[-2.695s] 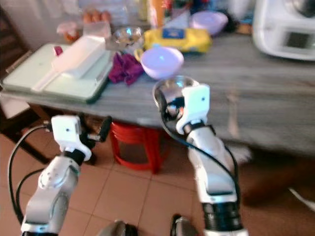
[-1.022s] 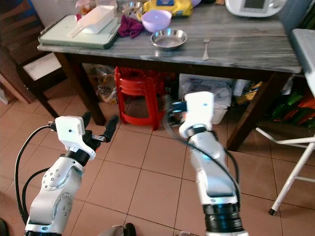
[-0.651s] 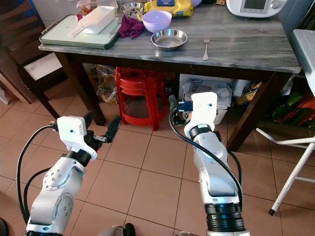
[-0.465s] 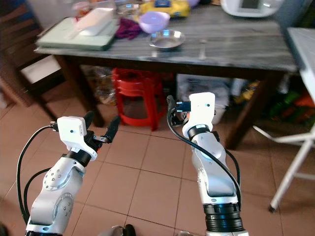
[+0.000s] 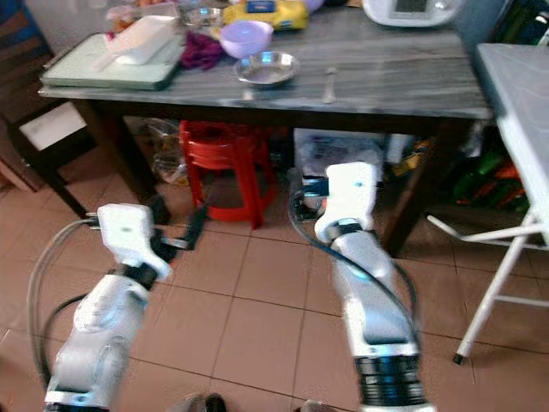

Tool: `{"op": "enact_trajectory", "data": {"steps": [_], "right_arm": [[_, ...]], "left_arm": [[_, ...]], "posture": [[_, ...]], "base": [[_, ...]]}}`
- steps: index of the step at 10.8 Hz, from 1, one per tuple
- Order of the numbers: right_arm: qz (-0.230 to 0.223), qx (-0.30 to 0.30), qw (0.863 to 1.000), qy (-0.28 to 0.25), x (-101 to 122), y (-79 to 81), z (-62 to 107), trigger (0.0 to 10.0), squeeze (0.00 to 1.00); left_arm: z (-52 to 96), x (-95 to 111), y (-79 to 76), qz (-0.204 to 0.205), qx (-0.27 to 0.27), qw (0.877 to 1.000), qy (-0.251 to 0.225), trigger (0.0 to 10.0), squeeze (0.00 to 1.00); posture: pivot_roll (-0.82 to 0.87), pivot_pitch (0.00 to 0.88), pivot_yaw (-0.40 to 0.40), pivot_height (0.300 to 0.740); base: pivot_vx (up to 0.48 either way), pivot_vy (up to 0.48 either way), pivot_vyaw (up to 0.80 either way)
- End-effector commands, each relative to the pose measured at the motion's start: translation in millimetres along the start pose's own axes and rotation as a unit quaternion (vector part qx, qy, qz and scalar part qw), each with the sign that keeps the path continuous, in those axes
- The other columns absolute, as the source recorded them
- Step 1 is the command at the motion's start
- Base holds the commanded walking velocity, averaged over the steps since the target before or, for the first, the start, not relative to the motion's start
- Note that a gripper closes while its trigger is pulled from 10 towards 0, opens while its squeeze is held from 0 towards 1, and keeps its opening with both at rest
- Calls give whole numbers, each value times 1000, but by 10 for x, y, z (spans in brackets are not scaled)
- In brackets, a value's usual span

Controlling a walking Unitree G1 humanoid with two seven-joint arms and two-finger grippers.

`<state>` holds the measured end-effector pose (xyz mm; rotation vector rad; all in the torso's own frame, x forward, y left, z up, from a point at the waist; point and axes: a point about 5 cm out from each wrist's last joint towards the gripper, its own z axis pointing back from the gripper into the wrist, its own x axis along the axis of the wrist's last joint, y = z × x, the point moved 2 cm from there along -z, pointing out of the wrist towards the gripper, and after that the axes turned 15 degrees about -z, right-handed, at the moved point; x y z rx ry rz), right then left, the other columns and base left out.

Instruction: Setting the table

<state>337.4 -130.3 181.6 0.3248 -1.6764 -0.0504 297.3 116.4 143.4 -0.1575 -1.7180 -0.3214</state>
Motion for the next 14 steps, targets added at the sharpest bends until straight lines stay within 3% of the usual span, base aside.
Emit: {"op": "enact_trajectory", "data": {"steps": [1,14], "right_arm": [[-8,8,1000,2,-16,68,-7,10000,0],[-7,1,1000,2,-40,40,3,10000,0]], "left_arm": [[35,-36,87,-10,10,1000,7,10000,0],[83,-103,61,-16,-3,1000,17,10000,0]], "posture": [[-51,152,79,740],[-48,152,84,740]], "base": [[0,-480,0],[0,-480,-133]]}}
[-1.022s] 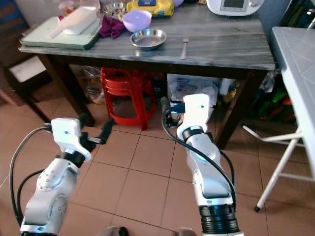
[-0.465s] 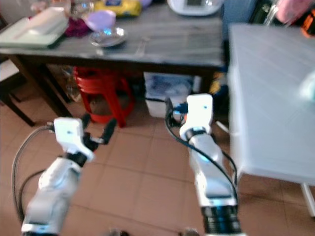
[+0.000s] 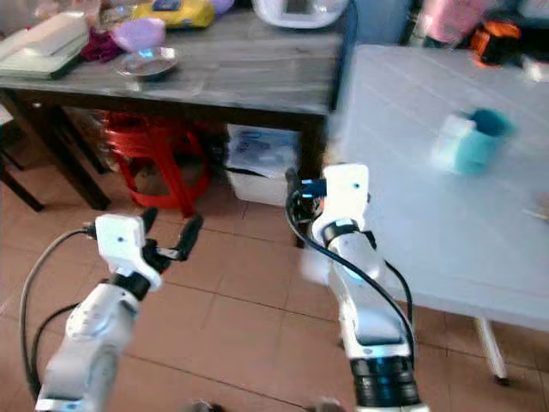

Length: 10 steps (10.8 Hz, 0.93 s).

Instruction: Setting the table

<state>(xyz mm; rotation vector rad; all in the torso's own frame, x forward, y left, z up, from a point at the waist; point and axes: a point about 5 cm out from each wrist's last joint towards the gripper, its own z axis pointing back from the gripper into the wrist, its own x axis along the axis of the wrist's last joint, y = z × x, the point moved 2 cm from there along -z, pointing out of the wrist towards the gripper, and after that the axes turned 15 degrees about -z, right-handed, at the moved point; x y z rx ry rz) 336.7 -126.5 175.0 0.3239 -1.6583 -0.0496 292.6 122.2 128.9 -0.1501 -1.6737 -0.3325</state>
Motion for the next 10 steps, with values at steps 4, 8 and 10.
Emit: {"op": "enact_trajectory", "data": {"steps": [4,8,10], "right_arm": [[-5,2,1000,-6,29,12,1,10000,0],[-5,3,1000,-3,14,23,17,10000,0],[-4,3,1000,-1,4,17,28,10000,0]], "left_arm": [[-3,43,19,-11,0,1000,-7,10000,0],[-12,52,8,-7,1,1000,-10,10000,0],[-9,53,6,-2,3,1000,-11,10000,0]], "posture": [[-56,161,83,740],[-59,167,85,740],[-59,171,83,740]], "base": [[0,-480,-341],[0,-332,0],[0,0,0]]}}
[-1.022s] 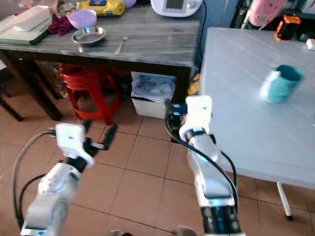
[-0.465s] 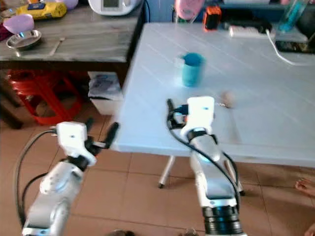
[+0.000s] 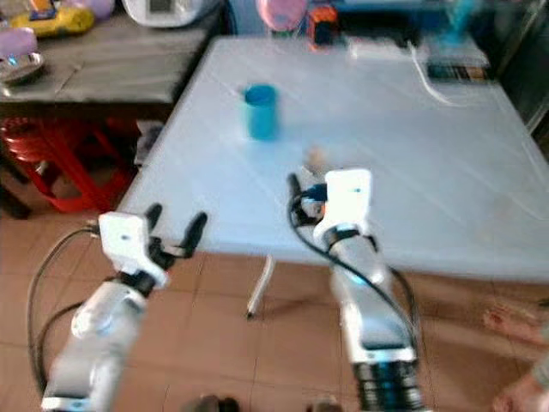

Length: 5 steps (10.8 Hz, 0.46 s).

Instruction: Setting the table

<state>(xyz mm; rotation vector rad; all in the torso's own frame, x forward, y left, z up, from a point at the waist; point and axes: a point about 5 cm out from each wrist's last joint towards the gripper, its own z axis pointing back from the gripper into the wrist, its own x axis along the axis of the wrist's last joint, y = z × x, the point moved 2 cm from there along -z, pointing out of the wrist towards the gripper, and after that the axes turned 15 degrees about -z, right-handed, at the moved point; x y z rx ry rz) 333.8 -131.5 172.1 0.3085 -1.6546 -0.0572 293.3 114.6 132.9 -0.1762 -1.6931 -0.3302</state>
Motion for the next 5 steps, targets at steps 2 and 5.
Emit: {"op": "enact_trajectory", "data": {"steps": [2,5], "right_arm": [[-7,8,1000,3,-9,52,0,10000,0],[-12,-1,999,30,-94,-4,-5,10000,0]], "left_arm": [[33,-7,69,-9,10,1000,3,10000,0],[71,-83,77,-19,6,1000,15,10000,0]], "posture": [[-57,181,85,740],[-59,193,89,740]], "base": [[0,0,0],[0,0,0]]}}
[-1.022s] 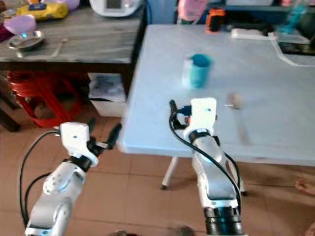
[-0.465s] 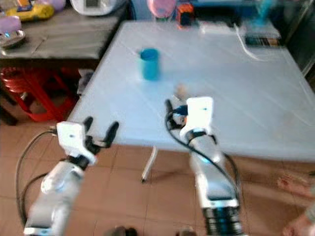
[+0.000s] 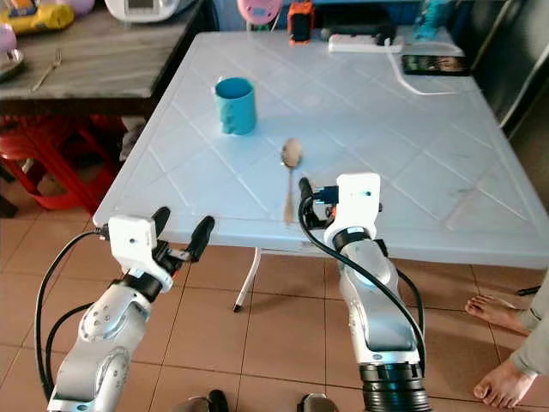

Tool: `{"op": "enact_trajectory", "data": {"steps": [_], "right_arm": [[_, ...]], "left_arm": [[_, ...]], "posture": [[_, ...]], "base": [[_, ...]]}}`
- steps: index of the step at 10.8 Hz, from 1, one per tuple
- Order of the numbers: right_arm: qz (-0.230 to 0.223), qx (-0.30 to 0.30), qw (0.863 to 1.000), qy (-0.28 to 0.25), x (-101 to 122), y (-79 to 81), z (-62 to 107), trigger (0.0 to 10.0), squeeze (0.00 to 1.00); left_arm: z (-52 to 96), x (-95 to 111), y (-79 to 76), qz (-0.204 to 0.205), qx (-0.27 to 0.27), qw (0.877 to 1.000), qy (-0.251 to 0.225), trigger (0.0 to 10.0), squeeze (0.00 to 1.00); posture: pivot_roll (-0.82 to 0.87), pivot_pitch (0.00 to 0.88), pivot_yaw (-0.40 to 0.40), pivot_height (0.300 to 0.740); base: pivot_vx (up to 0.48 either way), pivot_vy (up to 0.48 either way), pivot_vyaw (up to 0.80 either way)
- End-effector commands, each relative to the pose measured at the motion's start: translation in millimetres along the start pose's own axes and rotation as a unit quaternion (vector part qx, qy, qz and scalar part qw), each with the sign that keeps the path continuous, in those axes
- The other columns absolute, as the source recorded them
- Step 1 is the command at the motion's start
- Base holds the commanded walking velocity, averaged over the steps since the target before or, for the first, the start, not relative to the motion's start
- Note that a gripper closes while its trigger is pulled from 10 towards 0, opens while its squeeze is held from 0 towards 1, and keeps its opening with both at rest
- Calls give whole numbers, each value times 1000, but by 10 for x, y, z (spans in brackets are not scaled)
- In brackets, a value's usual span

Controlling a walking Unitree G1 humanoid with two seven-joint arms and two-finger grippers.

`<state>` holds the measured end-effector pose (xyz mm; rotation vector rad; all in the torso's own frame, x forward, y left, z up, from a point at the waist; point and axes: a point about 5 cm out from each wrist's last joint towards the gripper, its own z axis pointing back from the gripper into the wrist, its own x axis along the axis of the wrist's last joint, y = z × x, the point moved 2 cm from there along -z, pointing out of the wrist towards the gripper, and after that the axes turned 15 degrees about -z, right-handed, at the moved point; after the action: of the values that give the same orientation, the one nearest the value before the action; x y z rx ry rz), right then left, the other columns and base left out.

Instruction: Setting the table

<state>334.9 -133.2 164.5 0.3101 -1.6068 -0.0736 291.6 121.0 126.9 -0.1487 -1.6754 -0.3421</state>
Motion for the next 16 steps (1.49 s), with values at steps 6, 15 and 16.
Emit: {"op": "enact_trajectory", "data": {"steps": [6,15,16], "right_arm": [[8,18,998,53,7,-11,-346,10000,0],[-57,21,993,104,-70,212,-685,10000,0],[-55,17,992,113,-97,258,-701,10000,0]], "left_arm": [[132,-83,-77,13,-63,998,1,10000,0],[151,13,-201,9,-128,991,-33,10000,0],[146,17,-204,6,-128,991,-35,10000,0]], "posture": [[-47,214,95,740],[-44,223,86,740],[-46,224,86,740]], "base": [[0,0,0],[0,0,0],[0,0,0]]}}
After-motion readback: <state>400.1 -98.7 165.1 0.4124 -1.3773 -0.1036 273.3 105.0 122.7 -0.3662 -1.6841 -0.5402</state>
